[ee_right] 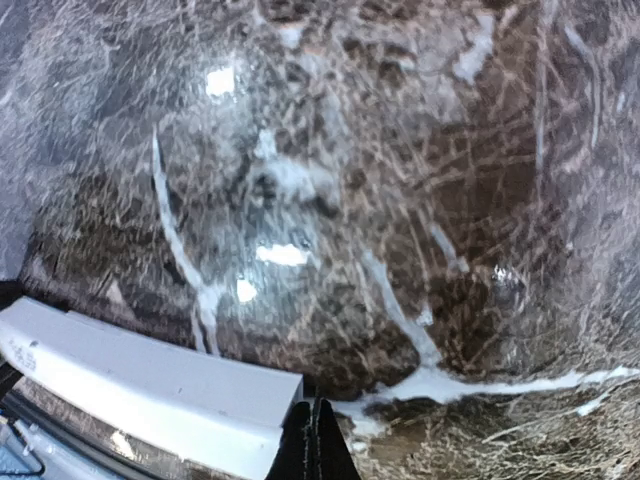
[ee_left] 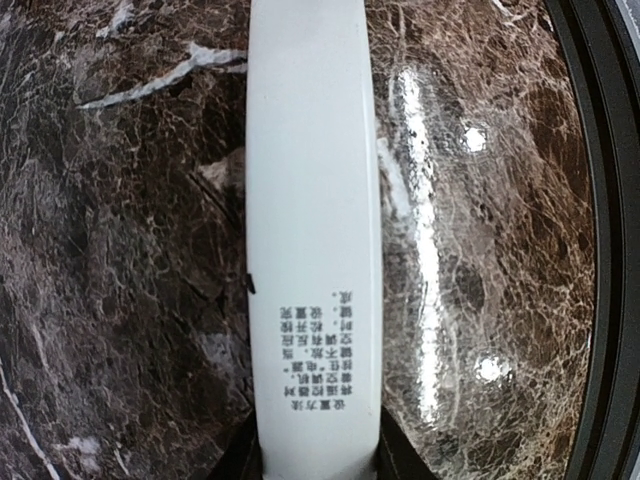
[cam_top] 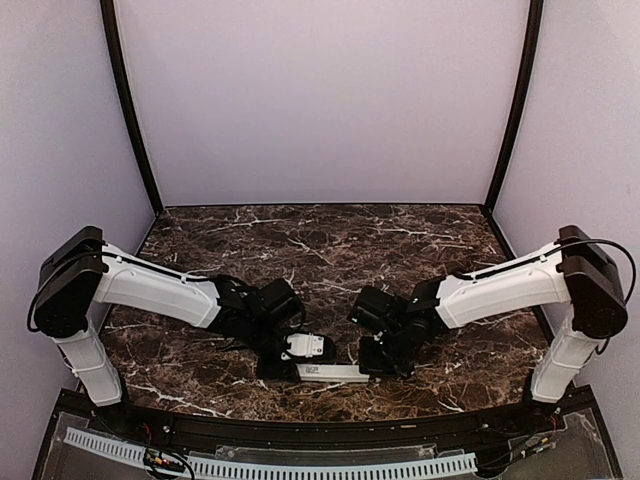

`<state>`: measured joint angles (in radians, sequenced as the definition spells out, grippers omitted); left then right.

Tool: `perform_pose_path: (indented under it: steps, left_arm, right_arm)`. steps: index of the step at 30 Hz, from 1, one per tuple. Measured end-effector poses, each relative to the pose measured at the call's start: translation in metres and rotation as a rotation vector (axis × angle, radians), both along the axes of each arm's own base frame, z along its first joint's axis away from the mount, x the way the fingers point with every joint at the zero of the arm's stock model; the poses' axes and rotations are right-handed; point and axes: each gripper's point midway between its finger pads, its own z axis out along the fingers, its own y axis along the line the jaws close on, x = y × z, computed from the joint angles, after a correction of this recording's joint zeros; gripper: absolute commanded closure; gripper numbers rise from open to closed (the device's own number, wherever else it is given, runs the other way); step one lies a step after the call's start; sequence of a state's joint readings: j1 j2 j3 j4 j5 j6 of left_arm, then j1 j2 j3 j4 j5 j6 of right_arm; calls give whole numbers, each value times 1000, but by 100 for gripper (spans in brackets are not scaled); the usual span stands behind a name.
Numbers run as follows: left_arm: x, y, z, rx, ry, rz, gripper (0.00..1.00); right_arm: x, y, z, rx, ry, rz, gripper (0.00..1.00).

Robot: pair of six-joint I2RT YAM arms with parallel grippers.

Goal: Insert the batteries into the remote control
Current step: Load the battery cover onto the remote control without the battery cover.

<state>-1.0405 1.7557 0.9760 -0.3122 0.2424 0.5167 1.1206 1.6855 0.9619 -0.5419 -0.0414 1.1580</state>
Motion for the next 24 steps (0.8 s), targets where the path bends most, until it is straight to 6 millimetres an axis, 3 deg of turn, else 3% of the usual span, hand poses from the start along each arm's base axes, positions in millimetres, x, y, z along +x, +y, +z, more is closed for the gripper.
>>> perform_pose_path:
  steps: [7,12,16,21,24]
  left_arm:
    - [0,3,0,11,18,7,71]
    - [-2,1,0,-1,27,-4,44]
    - [-1,1,1,1,16,-7,31]
    - [1,14,2,39,-29,-4,30]
    - [6,22,12,58,-69,13,46]
  right_arm:
    - [2,4,-4,-79,-6,4,100]
    - [2,-2,-1,-72,-21,-6,100]
    - [1,-9,5,-54,-35,-19,100]
    - [1,-16,4,-69,-37,-23,100]
    - [0,-19,4,-82,-36,-18,100]
